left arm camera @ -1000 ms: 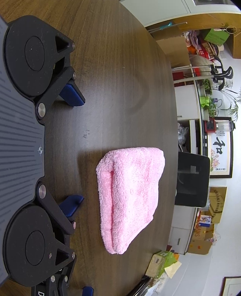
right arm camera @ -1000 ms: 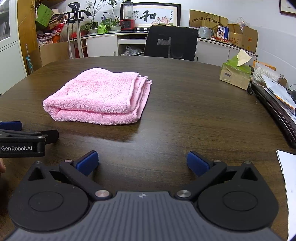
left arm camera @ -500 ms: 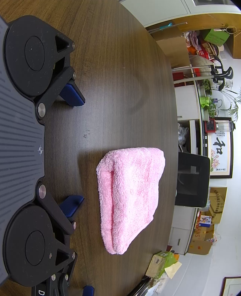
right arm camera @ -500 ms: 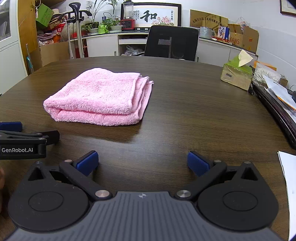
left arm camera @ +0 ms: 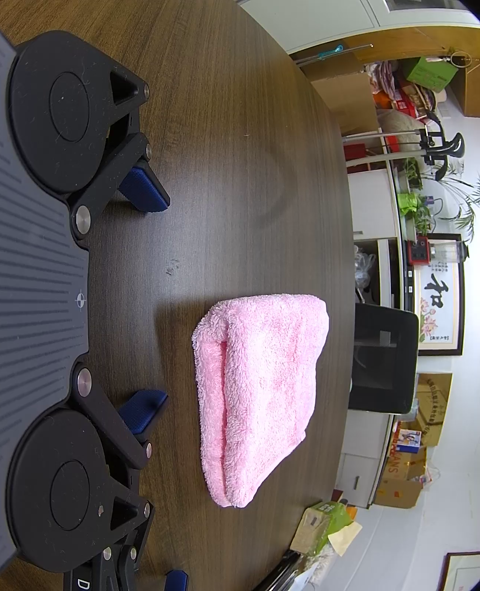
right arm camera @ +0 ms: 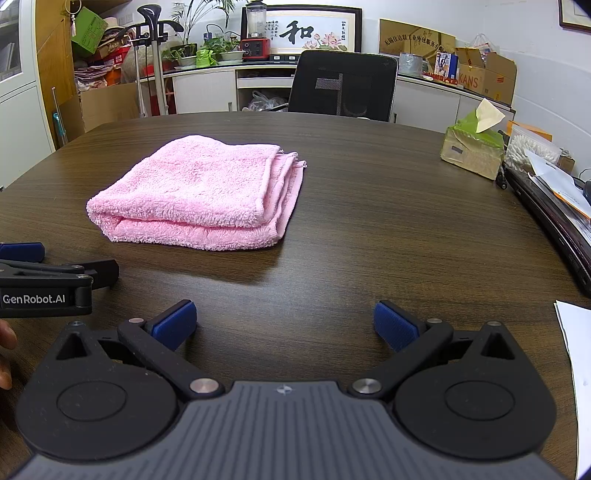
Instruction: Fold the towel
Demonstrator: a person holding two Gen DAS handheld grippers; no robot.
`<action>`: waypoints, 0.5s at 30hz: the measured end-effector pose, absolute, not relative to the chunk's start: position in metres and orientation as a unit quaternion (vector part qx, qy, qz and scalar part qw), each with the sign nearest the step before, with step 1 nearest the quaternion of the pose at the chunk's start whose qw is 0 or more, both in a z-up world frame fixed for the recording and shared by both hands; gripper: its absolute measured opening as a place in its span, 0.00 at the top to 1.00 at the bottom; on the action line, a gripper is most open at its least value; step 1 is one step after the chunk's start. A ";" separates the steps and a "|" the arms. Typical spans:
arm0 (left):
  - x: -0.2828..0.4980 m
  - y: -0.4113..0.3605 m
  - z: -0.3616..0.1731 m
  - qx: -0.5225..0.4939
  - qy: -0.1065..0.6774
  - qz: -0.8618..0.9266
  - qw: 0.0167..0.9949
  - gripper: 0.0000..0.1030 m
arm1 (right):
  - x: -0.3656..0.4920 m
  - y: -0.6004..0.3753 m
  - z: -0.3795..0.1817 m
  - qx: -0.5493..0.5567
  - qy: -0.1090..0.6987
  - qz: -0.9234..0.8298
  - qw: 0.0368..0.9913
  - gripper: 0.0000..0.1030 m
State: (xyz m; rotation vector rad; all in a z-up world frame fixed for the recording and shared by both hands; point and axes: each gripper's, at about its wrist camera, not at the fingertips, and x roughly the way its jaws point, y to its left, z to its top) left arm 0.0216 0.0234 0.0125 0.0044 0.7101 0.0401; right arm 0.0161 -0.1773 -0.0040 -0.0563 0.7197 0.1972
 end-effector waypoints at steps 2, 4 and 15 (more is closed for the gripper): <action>0.021 0.023 0.012 0.003 0.348 0.019 0.937 0.00 | 0.016 -0.177 -0.004 -0.028 0.351 0.096 0.931 0.00; 0.021 0.023 0.012 0.003 0.348 0.018 0.937 0.00 | 0.016 -0.177 -0.004 -0.028 0.351 0.096 0.931 0.00; 0.021 0.024 0.012 0.003 0.348 0.016 0.938 0.00 | 0.015 -0.177 -0.004 -0.027 0.352 0.096 0.931 0.00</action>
